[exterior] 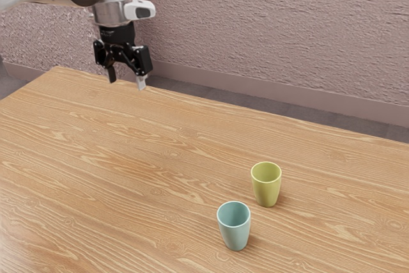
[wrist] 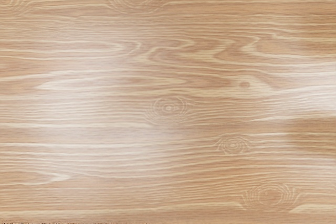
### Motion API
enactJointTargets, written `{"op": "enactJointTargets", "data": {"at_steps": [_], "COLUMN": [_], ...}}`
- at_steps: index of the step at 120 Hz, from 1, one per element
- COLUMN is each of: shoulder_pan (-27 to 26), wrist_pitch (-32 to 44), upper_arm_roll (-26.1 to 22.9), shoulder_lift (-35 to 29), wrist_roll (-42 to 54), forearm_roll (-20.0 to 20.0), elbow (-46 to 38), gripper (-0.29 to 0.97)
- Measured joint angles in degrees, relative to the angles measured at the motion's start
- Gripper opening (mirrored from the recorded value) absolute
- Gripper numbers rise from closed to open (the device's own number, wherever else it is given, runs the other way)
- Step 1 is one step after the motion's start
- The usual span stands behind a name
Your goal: Place the left cup onto the right cup
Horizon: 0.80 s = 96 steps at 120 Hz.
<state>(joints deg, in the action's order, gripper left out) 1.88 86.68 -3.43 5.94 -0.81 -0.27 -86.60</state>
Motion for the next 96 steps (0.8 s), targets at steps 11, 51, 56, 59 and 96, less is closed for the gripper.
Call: {"op": "enactJointTargets", "data": {"at_steps": [11, 51, 56, 59, 96], "shoulder_pan": [-0.01, -0.5, -0.56, -0.74, -4.02], "wrist_pitch": [-0.04, 1.07, 1.43, 1.7, 6.29], "upper_arm_roll": [0.0, -0.48, -0.45, -0.45, -0.69], "shoulder_lift": [0.06, 0.18, 0.3, 0.45, 1.8], "wrist_roll": [-0.57, -2.08, -2.22, -2.31, -3.2], "forearm_roll": [0.02, -1.4, -1.48, -1.47, -0.88], "elbow": [0.0, -1.25, -1.56, -1.84, -5.06], "gripper": [0.68, 0.68, 0.68, 0.68, 0.68]}}
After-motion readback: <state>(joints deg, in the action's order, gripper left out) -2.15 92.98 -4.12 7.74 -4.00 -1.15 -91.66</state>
